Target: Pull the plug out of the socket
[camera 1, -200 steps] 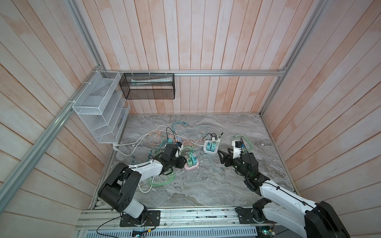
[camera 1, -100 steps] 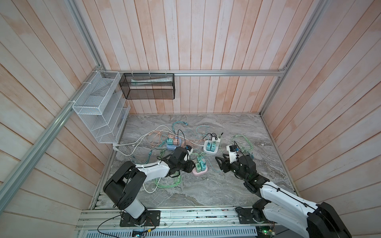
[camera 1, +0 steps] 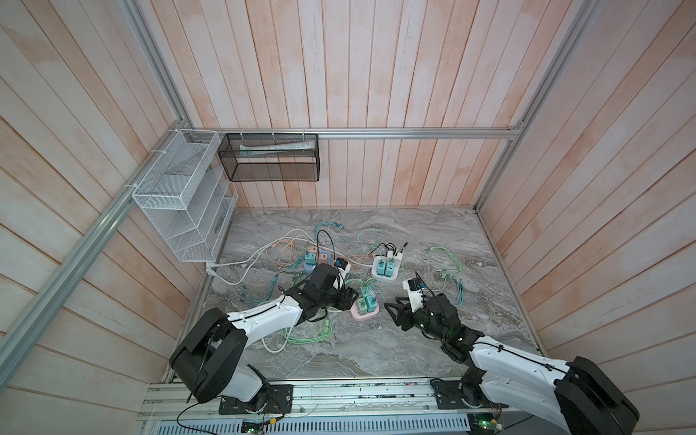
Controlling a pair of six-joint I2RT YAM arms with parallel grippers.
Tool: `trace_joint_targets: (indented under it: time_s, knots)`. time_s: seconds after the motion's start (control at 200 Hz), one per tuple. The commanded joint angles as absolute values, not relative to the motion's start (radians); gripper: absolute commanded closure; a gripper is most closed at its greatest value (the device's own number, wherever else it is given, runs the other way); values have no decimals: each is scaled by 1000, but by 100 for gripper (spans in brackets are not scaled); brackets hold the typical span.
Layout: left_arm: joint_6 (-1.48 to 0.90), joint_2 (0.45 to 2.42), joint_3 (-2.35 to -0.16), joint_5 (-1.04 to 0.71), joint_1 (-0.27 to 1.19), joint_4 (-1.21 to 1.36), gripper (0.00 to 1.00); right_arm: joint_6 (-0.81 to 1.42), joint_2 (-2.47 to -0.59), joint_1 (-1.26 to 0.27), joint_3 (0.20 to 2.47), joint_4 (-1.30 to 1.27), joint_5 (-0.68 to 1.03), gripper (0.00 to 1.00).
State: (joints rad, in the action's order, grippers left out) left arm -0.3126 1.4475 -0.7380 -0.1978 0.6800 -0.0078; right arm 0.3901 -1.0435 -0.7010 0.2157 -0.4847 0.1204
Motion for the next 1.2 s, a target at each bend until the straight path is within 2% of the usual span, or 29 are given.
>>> trace_joint_targets:
  time_s: [0.0, 0.095, 0.295, 0.565, 0.8, 1.195]
  knots:
    - [-279, 1422, -701, -193, 686, -28, 37, 417, -1084, -714, 232, -564, 159, 49]
    - [-292, 1413, -681, -163, 708, -41, 34, 410, -1122, -731, 256, -568, 173, 53]
    - [-304, 1365, -627, -114, 759, -38, 31, 379, -1189, -759, 308, -547, 182, 54]
    - [-204, 1336, -593, -34, 840, -21, 28, 380, -1233, -762, 334, -561, 195, 57]
    - [-18, 1429, -646, -62, 845, 12, 26, 361, -1279, -762, 381, -520, 199, 59]
    - [52, 1540, -686, -113, 845, 101, 29, 365, -1310, -762, 394, -502, 198, 66]
